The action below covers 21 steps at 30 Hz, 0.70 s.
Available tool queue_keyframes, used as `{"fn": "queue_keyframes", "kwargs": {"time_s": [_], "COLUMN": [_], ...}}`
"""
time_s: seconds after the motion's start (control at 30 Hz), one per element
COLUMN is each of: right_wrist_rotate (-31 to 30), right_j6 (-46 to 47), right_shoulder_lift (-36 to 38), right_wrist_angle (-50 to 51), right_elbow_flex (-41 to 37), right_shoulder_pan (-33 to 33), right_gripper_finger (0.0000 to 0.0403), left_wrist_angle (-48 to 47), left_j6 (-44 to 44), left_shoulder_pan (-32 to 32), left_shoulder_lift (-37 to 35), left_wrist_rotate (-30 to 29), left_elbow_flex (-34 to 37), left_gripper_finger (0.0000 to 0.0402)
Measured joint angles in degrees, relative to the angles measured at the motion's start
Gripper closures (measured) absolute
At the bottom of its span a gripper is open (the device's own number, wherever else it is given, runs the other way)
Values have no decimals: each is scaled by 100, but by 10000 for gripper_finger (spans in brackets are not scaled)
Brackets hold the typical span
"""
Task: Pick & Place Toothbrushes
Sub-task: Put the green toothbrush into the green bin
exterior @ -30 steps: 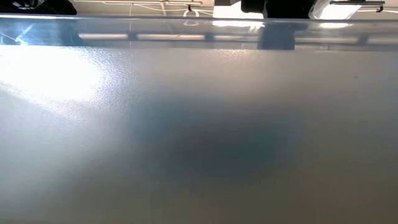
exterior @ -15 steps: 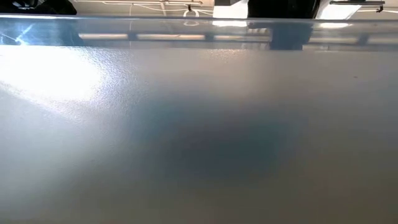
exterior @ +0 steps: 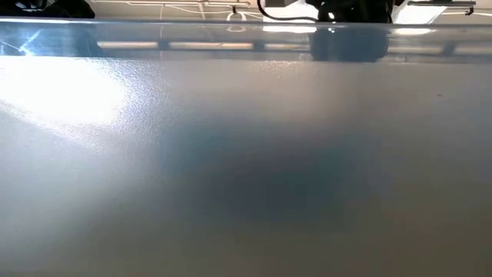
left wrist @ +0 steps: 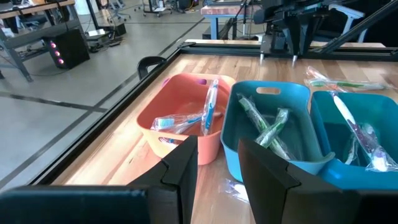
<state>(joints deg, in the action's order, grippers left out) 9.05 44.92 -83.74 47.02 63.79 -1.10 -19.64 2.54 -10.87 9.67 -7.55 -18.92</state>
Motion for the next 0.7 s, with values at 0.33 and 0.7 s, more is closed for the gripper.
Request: {"fn": "queue_keyframes", "kwargs": {"time_s": [0.33,0.7], "right_wrist_rotate": [-82,-915], "right_j6": [694,1722], "right_shoulder_lift": [0,0], "right_wrist_angle": [394,1151], "right_elbow_flex": [0,0], "right_shoulder_pan": [276,804], "right_gripper_finger": [330,321], "left_wrist_angle": [2,17], "left_j6": [18,18], "left_shoulder_pan": [0,1], "left_shoulder_lift": [0,0], "left_wrist_rotate": [0,-2], "left_elbow_flex": [0,0], "left_gripper_finger": [289,289]}}
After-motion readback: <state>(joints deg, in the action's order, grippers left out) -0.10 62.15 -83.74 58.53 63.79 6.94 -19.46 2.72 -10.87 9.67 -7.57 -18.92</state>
